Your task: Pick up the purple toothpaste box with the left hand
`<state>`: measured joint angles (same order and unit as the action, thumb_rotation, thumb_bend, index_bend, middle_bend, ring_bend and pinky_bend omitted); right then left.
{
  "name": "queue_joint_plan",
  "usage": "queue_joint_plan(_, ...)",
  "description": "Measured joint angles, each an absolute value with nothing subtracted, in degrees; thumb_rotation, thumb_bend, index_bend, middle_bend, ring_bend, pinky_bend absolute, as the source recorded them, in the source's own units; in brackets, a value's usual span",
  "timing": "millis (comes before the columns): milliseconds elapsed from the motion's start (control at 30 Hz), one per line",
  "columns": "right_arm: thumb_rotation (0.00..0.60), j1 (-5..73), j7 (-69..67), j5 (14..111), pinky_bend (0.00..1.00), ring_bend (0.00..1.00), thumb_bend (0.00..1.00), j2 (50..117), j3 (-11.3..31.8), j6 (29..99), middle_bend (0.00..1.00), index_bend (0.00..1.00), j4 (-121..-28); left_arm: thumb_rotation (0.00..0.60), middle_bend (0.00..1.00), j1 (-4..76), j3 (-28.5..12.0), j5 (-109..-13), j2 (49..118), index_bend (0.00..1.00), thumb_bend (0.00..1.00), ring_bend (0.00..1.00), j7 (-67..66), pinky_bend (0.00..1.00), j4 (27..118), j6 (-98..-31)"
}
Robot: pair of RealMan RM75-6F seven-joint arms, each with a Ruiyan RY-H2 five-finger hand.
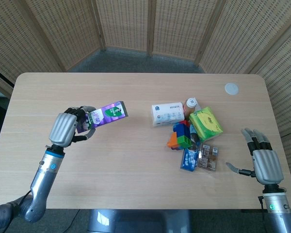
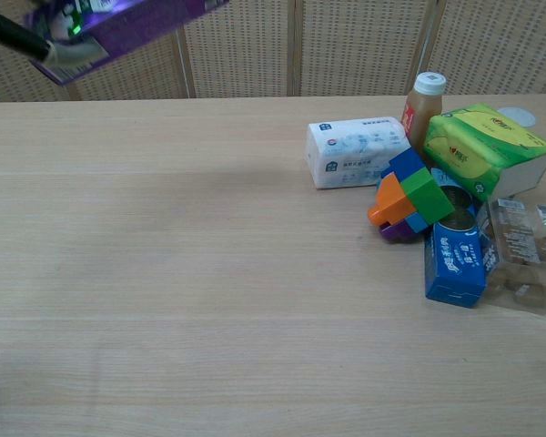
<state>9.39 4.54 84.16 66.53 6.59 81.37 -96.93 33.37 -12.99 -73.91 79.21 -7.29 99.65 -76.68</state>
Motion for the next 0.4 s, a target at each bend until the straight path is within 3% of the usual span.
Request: queue_joint_plan(400, 0.317, 8.6, 3.8, 84.9, 0.00, 0.00, 0.03, 66.7, 6.0, 83.1, 0.00, 0.00, -96.9, 0.600, 0.57, 32.8, -16.6, -75.4, 77.3, 0.55, 0.35, 0.69, -7.0, 0.34, 103.6, -79.1)
